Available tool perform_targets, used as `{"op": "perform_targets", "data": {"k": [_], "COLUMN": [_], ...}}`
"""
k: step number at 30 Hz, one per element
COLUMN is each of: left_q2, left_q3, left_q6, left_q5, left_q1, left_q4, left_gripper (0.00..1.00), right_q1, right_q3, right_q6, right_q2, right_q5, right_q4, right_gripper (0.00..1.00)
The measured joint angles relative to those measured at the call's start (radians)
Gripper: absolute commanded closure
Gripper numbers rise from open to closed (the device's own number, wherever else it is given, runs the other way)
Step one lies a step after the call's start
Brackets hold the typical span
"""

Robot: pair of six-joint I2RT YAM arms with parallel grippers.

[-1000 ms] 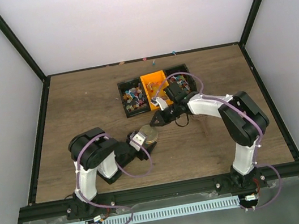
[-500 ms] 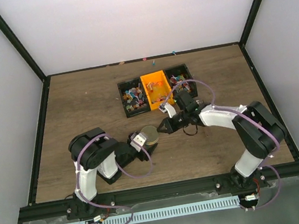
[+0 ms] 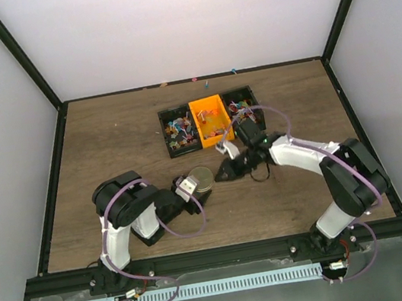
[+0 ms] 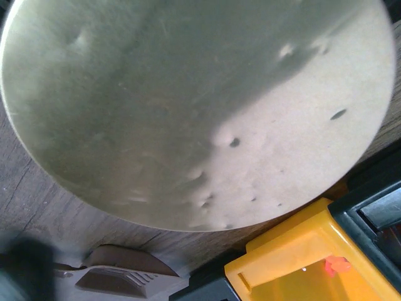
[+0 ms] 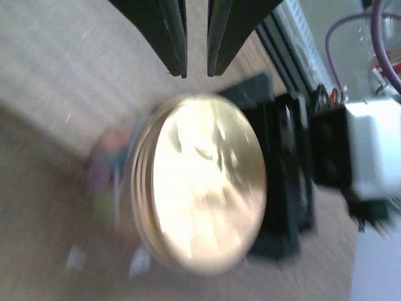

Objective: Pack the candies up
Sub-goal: Screw the bottle lid onto the packing bottle.

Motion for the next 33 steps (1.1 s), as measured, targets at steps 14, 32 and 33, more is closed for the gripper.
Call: {"op": "perform_targets", "data": {"k": [14,32,33], "left_q2": [0.006,0.012,0.012], "left_q3": [0.0,-0.001,-0.001], "left_q6": [-0.004,-0.007,-0.007], "left_q5": [0.002,0.002,0.002], "left_q1": [-0.003,-0.003,-0.003], "left_q4": [0.01,0.019,0.02], "left_gripper": [0.17,0.17,0.17], "right_q1": [-0.023,0.023,0.023], "right_q3": [0.432,0.364,0.359], "right_q6": [-0.104,-0.104,-0.104], "right_q2": [0.304,0.322,0.319], "right_q5": [0.061,0.041,0.041], "right_q4": [-0.08,0.013,0.021], "right_gripper": [0.76,0.85,0.87]}}
